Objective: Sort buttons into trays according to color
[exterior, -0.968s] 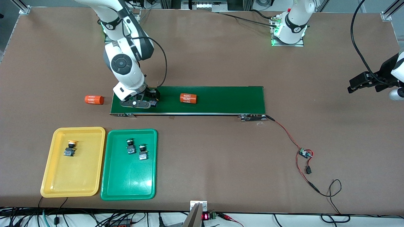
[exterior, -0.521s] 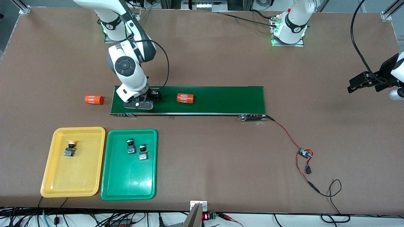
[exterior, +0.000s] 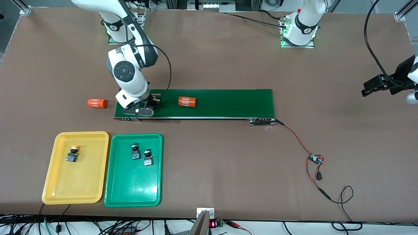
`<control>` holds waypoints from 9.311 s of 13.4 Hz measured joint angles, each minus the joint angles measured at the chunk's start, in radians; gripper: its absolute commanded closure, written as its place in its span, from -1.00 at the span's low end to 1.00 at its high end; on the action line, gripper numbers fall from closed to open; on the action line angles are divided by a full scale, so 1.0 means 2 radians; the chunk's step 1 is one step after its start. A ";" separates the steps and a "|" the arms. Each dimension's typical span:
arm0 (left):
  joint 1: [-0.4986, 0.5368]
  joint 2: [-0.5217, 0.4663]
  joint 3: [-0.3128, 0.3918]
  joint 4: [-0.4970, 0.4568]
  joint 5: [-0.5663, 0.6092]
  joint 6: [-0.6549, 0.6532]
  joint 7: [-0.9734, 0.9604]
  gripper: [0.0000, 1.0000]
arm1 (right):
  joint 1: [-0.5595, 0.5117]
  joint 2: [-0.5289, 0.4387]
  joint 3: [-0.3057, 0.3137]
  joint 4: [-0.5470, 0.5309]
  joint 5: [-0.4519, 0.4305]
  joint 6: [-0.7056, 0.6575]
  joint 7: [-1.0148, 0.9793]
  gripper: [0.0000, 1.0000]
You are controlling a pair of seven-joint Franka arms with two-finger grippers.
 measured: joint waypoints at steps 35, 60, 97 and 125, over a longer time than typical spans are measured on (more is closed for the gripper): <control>0.071 0.009 -0.005 0.001 0.000 -0.013 -0.002 -1.00 | -0.230 0.171 0.002 0.324 0.030 -0.136 -0.303 -1.00; 0.065 0.000 -0.091 0.016 0.000 -0.036 -0.002 -1.00 | -0.247 -0.174 0.004 0.154 0.008 -0.382 -0.300 -1.00; -0.017 -0.007 -0.013 0.016 0.000 -0.026 -0.003 -1.00 | -0.213 -0.163 0.005 0.251 0.009 -0.454 -0.267 -1.00; -0.020 -0.007 -0.012 0.016 0.000 -0.026 -0.003 -1.00 | -0.201 -0.159 0.007 0.255 0.004 -0.454 -0.266 -1.00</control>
